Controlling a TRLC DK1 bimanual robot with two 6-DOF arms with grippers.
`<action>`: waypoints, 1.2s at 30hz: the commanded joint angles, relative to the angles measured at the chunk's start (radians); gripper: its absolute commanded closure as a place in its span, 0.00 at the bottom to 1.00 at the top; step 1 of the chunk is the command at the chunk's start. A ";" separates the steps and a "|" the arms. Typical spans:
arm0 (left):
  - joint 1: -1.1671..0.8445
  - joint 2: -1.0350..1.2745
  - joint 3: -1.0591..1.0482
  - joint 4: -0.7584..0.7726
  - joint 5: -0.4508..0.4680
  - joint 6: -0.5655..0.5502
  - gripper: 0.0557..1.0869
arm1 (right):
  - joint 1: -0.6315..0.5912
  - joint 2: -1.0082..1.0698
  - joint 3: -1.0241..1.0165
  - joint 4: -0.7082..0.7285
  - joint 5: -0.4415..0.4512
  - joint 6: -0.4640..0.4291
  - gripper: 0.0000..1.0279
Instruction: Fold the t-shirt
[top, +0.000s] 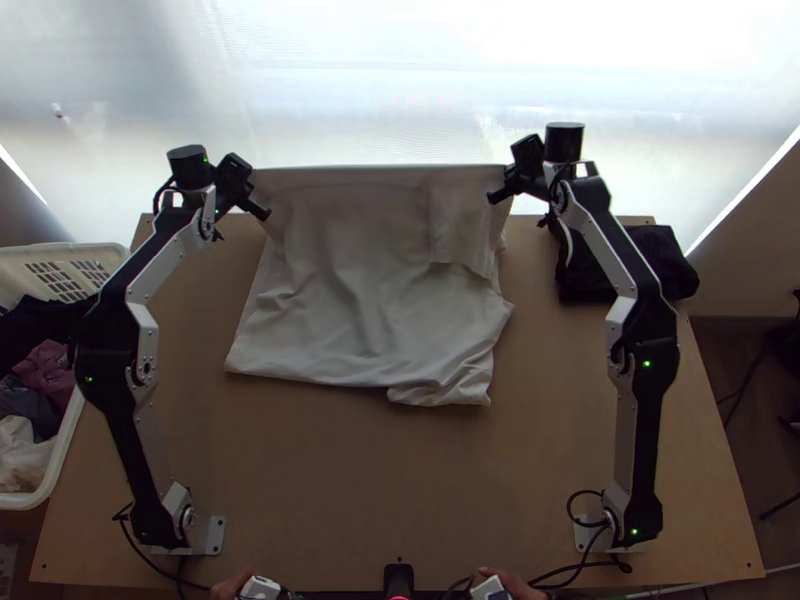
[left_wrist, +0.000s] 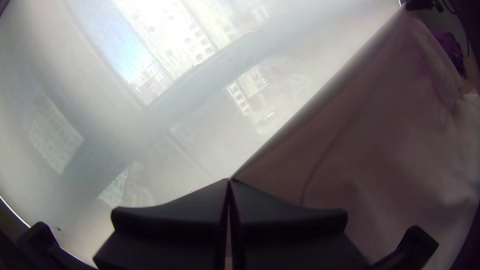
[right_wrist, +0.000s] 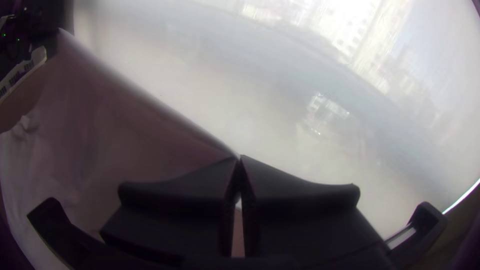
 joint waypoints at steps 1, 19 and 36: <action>-0.004 0.100 0.025 0.000 -0.009 0.029 0.96 | 0.035 0.091 0.007 -0.051 0.031 -0.028 0.97; -0.022 -0.285 -0.495 -0.004 0.016 0.264 0.96 | 0.011 -0.190 -0.355 -0.165 0.039 -0.039 0.97; 0.004 -0.397 -0.753 0.054 0.017 0.402 0.96 | 0.035 -0.452 -0.760 -0.232 0.028 -0.065 0.97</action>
